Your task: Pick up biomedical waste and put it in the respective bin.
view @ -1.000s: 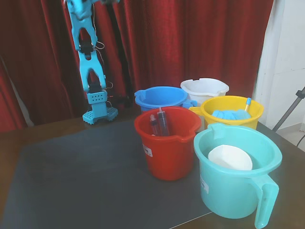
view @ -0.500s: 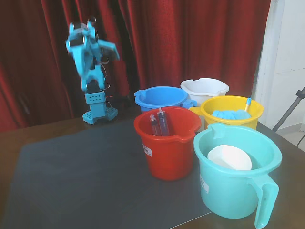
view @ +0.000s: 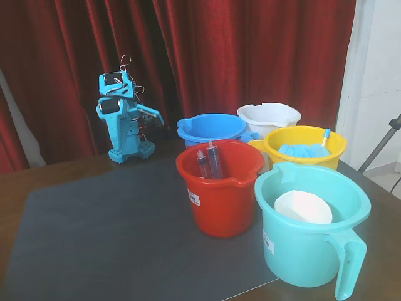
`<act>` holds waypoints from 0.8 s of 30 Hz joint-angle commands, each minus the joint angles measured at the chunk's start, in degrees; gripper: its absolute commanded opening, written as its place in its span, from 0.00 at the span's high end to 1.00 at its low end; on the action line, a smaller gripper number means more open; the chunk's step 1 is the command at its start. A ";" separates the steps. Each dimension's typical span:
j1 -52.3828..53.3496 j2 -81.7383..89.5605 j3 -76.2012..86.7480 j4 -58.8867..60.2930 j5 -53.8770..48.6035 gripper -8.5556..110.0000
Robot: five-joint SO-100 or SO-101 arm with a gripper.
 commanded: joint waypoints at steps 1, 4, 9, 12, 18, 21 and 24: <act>0.44 -0.26 0.00 4.66 0.35 0.93; 5.01 -0.26 0.00 6.77 -0.35 0.93; 11.25 -0.26 0.00 10.99 -0.35 0.93; 12.57 -0.35 0.00 15.64 -0.35 0.93; 12.66 -0.26 0.00 22.32 0.26 0.93; 12.66 -0.26 0.00 22.32 0.26 0.93; 12.66 -0.26 0.00 22.32 0.26 0.93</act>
